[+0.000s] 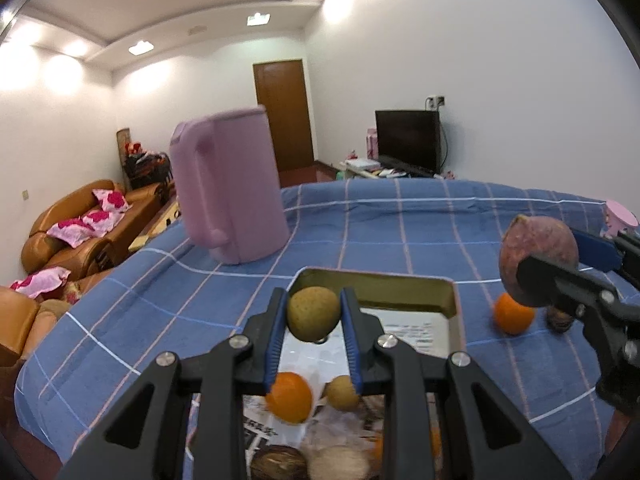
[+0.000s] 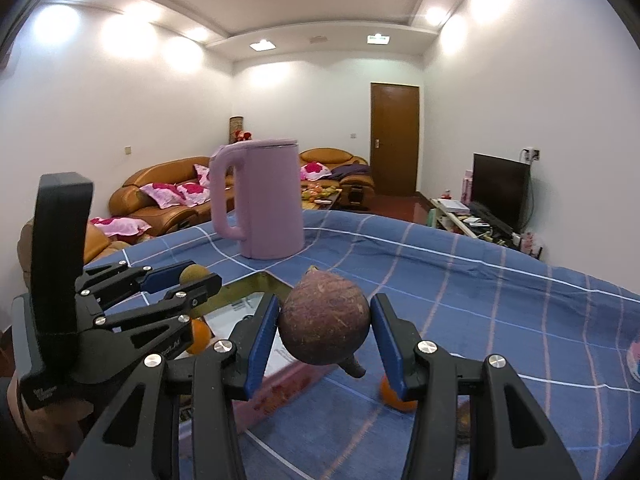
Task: Organize fruits
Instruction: 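Carry the yellow-green fruit in the left gripper while the right gripper carries the purple fruit over the tin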
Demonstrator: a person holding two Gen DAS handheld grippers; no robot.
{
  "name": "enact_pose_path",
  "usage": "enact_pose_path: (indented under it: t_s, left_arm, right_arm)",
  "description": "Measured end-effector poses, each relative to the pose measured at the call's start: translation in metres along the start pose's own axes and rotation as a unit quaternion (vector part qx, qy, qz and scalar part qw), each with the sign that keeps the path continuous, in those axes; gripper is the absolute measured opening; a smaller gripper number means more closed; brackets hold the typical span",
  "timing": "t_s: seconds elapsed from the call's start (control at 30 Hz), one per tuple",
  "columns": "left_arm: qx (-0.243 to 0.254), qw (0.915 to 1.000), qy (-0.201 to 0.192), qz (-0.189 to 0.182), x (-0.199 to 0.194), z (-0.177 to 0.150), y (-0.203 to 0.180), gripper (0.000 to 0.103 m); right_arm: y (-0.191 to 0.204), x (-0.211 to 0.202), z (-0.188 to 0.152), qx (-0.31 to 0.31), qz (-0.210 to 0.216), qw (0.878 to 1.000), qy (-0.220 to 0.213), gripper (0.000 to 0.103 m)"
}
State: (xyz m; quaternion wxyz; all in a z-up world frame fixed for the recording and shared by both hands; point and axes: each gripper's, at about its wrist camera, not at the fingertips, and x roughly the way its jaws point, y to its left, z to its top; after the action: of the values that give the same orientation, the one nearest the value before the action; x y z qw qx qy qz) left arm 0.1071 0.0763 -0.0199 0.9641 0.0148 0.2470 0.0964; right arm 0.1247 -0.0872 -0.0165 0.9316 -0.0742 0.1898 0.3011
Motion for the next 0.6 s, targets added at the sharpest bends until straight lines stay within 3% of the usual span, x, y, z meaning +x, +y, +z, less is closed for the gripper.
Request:
enact_pose_path:
  t_s: [0.6]
  left_arm:
    - [0.007, 0.996, 0.088, 0.006, 0.048, 0.004, 0.022, 0.028]
  right_arm:
    - [0.031, 0.076, -0.004, 0.0, 0.022, 0.996, 0.085, 0.05]
